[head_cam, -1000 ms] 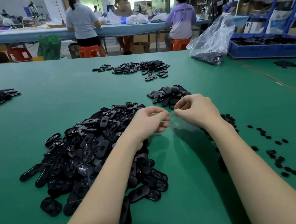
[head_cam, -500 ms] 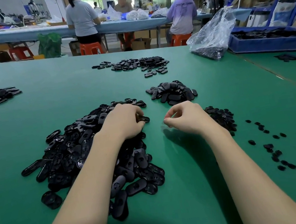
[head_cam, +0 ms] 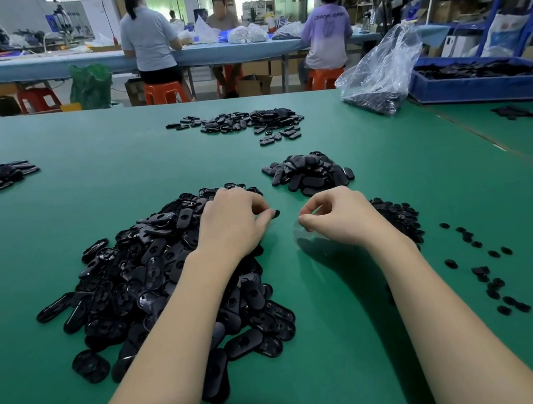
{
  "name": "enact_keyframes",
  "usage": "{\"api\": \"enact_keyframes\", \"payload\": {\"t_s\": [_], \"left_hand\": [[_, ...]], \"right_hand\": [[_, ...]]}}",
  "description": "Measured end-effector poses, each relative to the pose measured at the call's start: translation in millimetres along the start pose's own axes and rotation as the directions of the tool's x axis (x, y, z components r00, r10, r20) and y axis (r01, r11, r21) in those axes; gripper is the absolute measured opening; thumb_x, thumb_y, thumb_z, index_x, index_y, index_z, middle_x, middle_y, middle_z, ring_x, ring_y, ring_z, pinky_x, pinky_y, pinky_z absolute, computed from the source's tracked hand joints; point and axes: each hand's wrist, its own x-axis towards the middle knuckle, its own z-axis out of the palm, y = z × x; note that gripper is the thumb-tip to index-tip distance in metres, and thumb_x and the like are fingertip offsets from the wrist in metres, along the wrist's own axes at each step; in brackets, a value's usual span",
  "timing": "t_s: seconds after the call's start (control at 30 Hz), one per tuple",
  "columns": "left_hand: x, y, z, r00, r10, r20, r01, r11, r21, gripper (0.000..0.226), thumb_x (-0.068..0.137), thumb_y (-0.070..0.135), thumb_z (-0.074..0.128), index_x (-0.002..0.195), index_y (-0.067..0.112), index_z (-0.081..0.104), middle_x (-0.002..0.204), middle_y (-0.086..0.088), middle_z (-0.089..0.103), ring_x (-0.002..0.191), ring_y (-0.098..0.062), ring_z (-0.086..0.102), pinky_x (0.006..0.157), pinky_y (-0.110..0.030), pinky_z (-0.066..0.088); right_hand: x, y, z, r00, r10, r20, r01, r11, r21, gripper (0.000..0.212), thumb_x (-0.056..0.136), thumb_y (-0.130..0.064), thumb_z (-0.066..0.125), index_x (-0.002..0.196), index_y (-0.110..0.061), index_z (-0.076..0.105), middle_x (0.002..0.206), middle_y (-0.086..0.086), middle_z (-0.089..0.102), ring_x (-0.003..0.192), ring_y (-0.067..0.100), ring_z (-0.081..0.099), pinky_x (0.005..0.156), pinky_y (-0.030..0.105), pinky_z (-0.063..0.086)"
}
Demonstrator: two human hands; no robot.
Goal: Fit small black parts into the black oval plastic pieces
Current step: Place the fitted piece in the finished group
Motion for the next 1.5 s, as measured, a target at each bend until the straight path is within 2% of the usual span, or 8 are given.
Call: {"api": "enact_keyframes", "payload": {"t_s": [0.13,0.23,0.33,0.6,0.77,1.13,1.37,1.5], "left_hand": [[3,10,-4,0.992,-0.092,0.087,0.123,0.863,-0.491,0.016,0.092,0.041,0.068,0.087,0.030,0.078,0.078,0.013,0.073,0.076,0.000,0.065,0.070,-0.021,0.047],[1,17,0,0.967,-0.119,0.226,0.245,0.678,-0.693,0.014,0.095,0.034,0.067,0.090,0.027,0.078,0.084,0.003,0.077,0.072,-0.006,0.068,0.064,-0.020,0.048],[-1,23,4,0.939,-0.148,0.309,0.340,0.516,-0.786,0.009,0.096,0.024,0.067,0.097,0.022,0.076,0.086,0.003,0.076,0.066,-0.006,0.067,0.055,-0.016,0.049],[-2,32,6,0.910,-0.151,0.386,0.414,0.316,-0.854,0.005,0.099,0.010,0.063,0.096,0.012,0.066,0.082,-0.009,0.073,0.064,-0.016,0.070,0.059,-0.019,0.057],[-3,32,9,0.904,-0.161,0.397,0.428,0.299,-0.853,0.003,0.098,0.009,0.063,0.098,0.008,0.065,0.086,-0.014,0.071,0.063,-0.017,0.069,0.058,-0.020,0.058],[-2,33,10,0.892,-0.151,0.426,0.452,0.281,-0.846,0.010,0.096,0.014,0.068,0.101,0.006,0.063,0.089,-0.015,0.071,0.063,-0.017,0.072,0.059,-0.021,0.059],[-3,34,9,0.876,-0.153,0.458,0.480,0.173,-0.860,0.003,0.101,0.005,0.056,0.103,0.006,0.057,0.092,-0.017,0.071,0.075,-0.027,0.077,0.061,-0.023,0.060],[-1,29,12,0.893,-0.156,0.422,0.450,0.273,-0.850,0.018,0.095,-0.005,0.060,0.108,0.006,0.064,0.093,-0.016,0.073,0.076,-0.024,0.076,0.081,-0.029,0.062]], "right_hand": [[1,4,-5,1.000,0.015,-0.024,-0.013,0.998,0.054,0.009,0.089,-0.036,0.067,0.088,-0.034,0.075,0.088,-0.013,0.076,0.090,0.007,0.067,0.083,0.032,0.056],[1,8,-14,0.998,0.042,-0.044,-0.040,0.999,0.029,0.012,0.090,-0.034,0.065,0.086,-0.035,0.075,0.086,-0.014,0.076,0.089,0.008,0.067,0.080,0.030,0.055],[1,14,-26,0.985,0.125,-0.122,-0.127,0.992,-0.004,0.016,0.090,-0.030,0.060,0.087,-0.034,0.075,0.093,-0.011,0.076,0.096,0.017,0.067,0.087,0.035,0.056],[-6,27,-51,0.941,0.284,-0.185,-0.320,0.925,-0.205,0.017,0.088,-0.026,0.065,0.095,-0.037,0.077,0.111,-0.002,0.071,0.104,0.026,0.062,0.080,0.030,0.043],[-7,24,-42,0.951,0.257,-0.173,-0.290,0.934,-0.209,0.016,0.086,-0.028,0.071,0.097,-0.038,0.077,0.112,-0.007,0.074,0.109,0.021,0.065,0.091,0.031,0.053],[-7,27,-32,0.954,0.228,-0.196,-0.273,0.929,-0.249,0.006,0.086,-0.036,0.075,0.090,-0.039,0.078,0.104,-0.010,0.076,0.102,0.020,0.068,0.084,0.029,0.054],[-4,27,-22,0.944,0.204,-0.258,-0.268,0.932,-0.244,0.005,0.087,-0.040,0.074,0.090,-0.038,0.078,0.105,-0.008,0.075,0.101,0.021,0.067,0.080,0.028,0.051],[-2,27,-17,0.950,0.136,-0.282,-0.199,0.958,-0.208,0.008,0.092,-0.039,0.066,0.093,-0.037,0.074,0.098,-0.012,0.073,0.099,0.022,0.066,0.076,0.029,0.047]]}}
